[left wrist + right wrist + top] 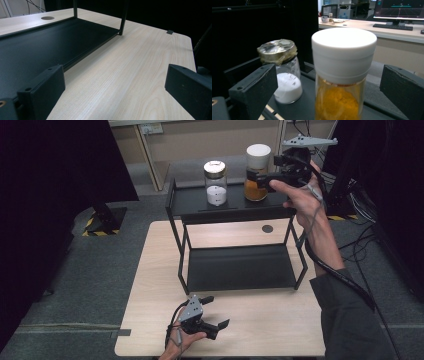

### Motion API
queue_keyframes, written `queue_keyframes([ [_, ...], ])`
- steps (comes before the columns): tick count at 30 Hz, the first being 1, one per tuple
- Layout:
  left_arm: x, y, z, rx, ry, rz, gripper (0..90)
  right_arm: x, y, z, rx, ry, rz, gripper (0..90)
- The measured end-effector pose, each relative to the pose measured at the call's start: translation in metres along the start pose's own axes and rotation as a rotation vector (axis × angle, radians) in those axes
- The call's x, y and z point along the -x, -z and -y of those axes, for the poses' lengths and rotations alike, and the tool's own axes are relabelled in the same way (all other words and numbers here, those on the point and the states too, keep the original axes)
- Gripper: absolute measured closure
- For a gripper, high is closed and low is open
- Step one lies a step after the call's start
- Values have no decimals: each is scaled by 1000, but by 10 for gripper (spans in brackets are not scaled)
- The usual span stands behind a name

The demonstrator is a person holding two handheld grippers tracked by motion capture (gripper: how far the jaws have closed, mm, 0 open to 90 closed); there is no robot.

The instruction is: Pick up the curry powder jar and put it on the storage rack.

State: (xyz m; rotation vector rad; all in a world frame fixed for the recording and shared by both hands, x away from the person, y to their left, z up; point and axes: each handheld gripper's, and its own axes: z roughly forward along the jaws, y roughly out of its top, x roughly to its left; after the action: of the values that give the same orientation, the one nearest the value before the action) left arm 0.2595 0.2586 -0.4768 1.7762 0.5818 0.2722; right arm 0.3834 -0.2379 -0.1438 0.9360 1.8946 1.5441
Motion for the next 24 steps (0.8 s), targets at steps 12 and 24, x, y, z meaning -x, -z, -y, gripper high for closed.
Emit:
queue_keyframes([
  [12,0,1,0,2,0,-3,22,-11,24,25,46,28,-38,6],
  [24,-1,1,1,3,6,-3,21,-16,42,72,52,11,-78,4],
])
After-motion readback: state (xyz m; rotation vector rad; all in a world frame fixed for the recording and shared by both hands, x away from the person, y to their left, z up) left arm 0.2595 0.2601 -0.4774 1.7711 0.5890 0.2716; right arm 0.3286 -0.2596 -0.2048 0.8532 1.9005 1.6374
